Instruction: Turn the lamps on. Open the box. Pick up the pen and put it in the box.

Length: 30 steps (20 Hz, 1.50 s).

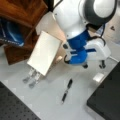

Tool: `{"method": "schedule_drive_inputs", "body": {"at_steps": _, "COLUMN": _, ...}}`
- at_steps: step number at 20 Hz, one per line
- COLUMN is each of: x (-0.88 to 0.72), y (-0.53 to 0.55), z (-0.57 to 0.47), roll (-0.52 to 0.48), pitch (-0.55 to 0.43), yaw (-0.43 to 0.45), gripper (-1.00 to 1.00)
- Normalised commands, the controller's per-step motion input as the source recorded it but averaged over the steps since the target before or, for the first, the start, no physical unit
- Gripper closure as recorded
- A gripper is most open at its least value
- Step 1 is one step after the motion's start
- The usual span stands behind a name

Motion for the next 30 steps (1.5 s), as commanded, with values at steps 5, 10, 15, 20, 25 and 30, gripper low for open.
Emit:
{"method": "schedule_drive_inputs", "body": {"at_steps": 5, "x": 0.09, "y": -0.1, "z": -0.17, "roll": 0.376, "pitch": -0.038, "yaw": 0.003, "gripper": -1.0}}
{"method": "schedule_drive_inputs", "body": {"at_steps": 10, "x": 0.04, "y": -0.05, "z": -0.13, "roll": 0.334, "pitch": -0.068, "yaw": 0.02, "gripper": -1.0}}
{"method": "schedule_drive_inputs", "body": {"at_steps": 15, "x": 0.07, "y": 0.0, "z": -0.21, "roll": 0.327, "pitch": -0.112, "yaw": -0.023, "gripper": -1.0}}
{"method": "schedule_drive_inputs", "body": {"at_steps": 20, "x": 0.03, "y": 0.01, "z": -0.22, "roll": 0.293, "pitch": -0.08, "yaw": 0.011, "gripper": -1.0}}
{"method": "schedule_drive_inputs", "body": {"at_steps": 25, "x": 0.0, "y": -0.01, "z": -0.09, "roll": 0.285, "pitch": -0.041, "yaw": 0.0, "gripper": -1.0}}
{"method": "schedule_drive_inputs", "body": {"at_steps": 30, "x": -0.02, "y": 0.01, "z": -0.06, "roll": 0.354, "pitch": -0.058, "yaw": -0.04, "gripper": -1.0}}
